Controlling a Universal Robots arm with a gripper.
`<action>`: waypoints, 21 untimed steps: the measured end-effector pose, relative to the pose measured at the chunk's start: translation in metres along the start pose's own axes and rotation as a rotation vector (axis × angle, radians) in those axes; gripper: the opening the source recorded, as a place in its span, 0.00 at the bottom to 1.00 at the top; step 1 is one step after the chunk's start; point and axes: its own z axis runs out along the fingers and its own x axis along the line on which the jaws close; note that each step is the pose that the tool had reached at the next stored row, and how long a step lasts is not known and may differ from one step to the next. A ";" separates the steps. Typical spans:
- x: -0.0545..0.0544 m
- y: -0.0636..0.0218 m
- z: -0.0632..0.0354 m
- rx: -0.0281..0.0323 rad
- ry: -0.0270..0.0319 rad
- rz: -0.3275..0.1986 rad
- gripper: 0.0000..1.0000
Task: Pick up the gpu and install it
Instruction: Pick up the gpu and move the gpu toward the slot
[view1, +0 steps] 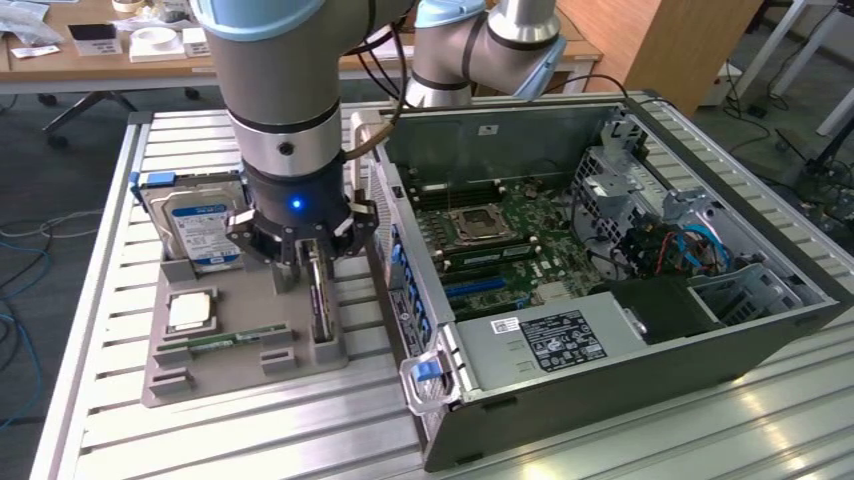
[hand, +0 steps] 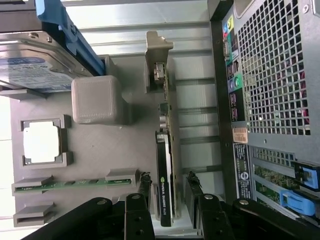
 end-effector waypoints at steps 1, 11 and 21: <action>0.000 0.0007 0.0015 0.0000 0.0000 0.000 0.42; 0.001 0.0053 0.0143 -0.0004 0.0000 0.000 0.42; 0.003 0.0110 0.0224 -0.0008 0.0002 0.000 0.42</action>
